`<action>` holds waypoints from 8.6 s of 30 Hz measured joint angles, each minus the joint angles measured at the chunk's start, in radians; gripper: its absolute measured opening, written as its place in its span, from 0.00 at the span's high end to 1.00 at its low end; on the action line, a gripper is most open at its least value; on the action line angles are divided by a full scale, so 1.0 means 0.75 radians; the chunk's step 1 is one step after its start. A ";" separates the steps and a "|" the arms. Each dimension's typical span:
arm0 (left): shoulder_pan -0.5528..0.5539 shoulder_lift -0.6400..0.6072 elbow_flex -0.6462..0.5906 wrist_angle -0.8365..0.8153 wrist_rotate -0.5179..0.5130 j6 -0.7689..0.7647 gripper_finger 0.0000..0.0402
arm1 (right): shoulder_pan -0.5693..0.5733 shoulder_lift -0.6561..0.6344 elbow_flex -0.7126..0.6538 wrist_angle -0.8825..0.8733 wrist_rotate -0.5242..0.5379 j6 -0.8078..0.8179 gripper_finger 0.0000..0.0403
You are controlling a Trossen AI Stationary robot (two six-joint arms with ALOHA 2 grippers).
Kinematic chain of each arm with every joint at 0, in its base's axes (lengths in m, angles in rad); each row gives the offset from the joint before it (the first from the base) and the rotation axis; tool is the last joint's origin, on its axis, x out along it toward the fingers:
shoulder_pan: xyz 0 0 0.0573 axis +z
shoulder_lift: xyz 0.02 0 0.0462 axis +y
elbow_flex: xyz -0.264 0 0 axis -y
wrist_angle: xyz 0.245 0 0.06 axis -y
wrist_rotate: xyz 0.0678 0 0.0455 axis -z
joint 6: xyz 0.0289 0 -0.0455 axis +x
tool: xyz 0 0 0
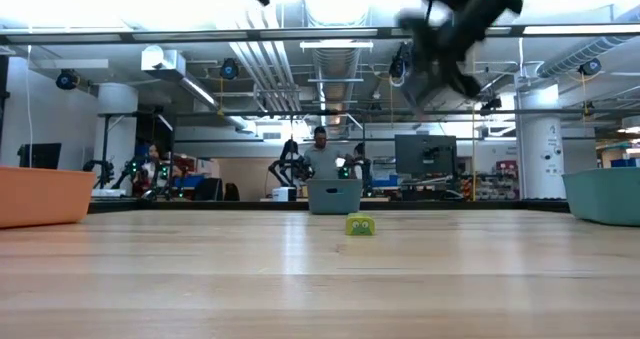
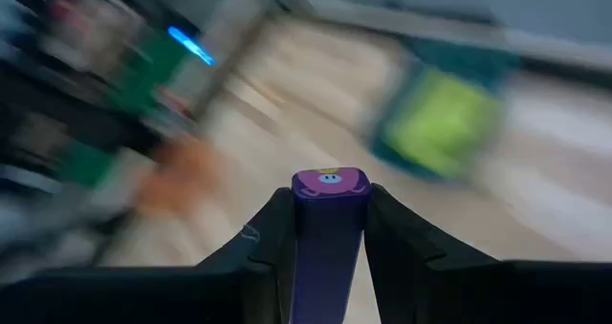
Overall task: Sort blocks
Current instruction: Put the violet block into the orange bin, then put the green block into the blue bin
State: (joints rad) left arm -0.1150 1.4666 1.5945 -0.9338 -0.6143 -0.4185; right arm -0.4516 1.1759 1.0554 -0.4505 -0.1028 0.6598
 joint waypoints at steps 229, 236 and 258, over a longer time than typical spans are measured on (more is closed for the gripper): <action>0.343 -0.408 -0.417 -0.069 -0.034 0.133 0.60 | 0.759 1.135 0.636 -0.516 0.127 0.923 0.40; 0.342 -0.386 -0.418 -0.083 -0.030 0.133 0.60 | 0.759 1.175 0.636 -0.499 0.126 0.904 0.40; 0.342 -0.391 -0.418 -0.098 -0.029 0.142 0.60 | 0.755 1.174 0.633 -0.505 0.144 0.657 0.88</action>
State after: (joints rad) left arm 0.1413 1.1736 1.2808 -1.0071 -0.6361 -0.3119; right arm 0.1143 2.0564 1.5301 -0.8290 0.0051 1.1523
